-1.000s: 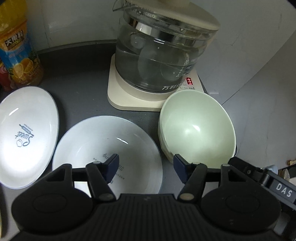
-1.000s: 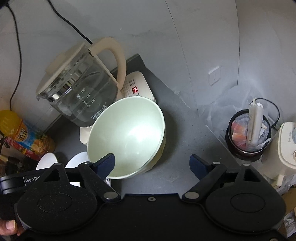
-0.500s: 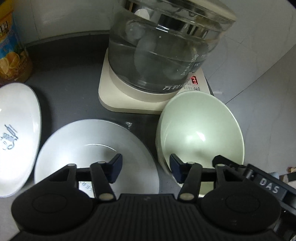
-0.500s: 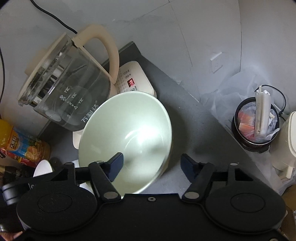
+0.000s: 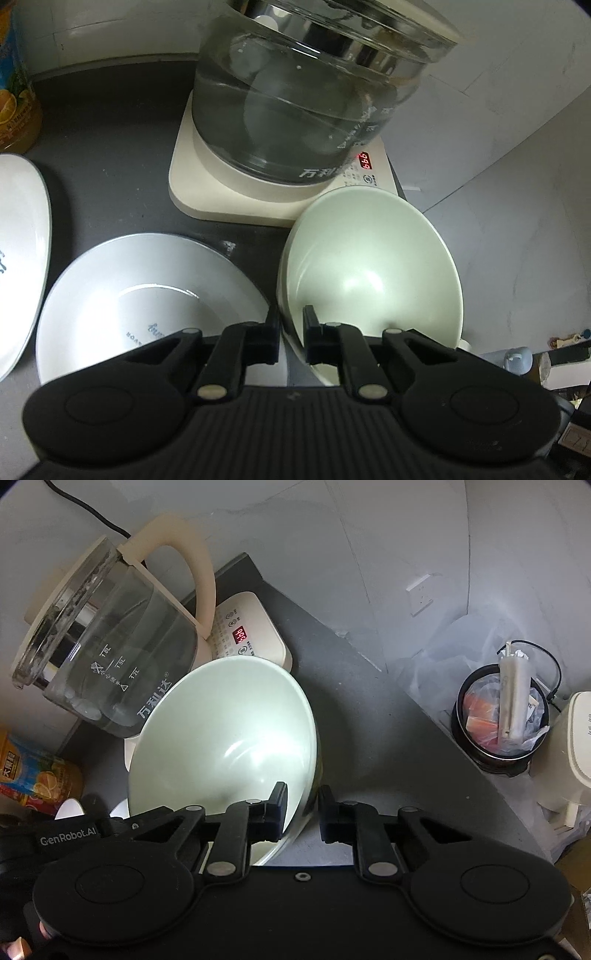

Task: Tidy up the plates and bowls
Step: 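Lift the smaller pale green bowl with both grippers toward the bowl stack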

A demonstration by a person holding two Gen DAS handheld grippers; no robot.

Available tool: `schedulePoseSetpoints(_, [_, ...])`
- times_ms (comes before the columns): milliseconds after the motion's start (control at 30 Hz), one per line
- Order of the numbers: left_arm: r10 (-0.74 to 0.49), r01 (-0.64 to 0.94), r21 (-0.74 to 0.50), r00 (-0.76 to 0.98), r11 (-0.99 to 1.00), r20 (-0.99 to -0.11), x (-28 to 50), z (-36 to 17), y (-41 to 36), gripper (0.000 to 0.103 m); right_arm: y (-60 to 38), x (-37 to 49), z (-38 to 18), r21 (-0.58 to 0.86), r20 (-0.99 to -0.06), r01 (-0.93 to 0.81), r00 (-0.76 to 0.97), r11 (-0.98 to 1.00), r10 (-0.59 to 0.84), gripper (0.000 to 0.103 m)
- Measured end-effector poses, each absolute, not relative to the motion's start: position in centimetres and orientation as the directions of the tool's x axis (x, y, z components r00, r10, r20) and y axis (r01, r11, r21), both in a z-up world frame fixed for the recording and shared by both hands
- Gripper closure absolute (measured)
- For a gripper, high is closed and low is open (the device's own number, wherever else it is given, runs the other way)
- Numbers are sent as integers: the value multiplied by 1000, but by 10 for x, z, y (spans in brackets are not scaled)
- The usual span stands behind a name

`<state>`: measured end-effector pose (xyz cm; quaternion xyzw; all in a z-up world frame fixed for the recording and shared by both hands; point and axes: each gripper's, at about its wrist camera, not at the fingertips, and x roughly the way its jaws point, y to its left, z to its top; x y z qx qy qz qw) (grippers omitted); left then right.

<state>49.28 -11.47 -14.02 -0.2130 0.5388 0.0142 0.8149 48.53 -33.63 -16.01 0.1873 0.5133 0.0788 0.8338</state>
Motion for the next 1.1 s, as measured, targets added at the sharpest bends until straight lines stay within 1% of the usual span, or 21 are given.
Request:
schedulePoseSetpoints(333, [-243,-193,-367,469,910,-849,474,-107,-111,92,-340,454,-134,401,-796,53,514,915,319,85])
schedulePoseSetpoints(600, [-266,-146,-387,510,910,-818,446,-73,-106,92,-341,423,-102,413,-753,38,576,910,317,84])
schedulePoseSetpoints(1100, [-301,-93,-412,543,906,-784,388,-39,-81,92,-321,361,-64,412,-715,14,625,911,313,84])
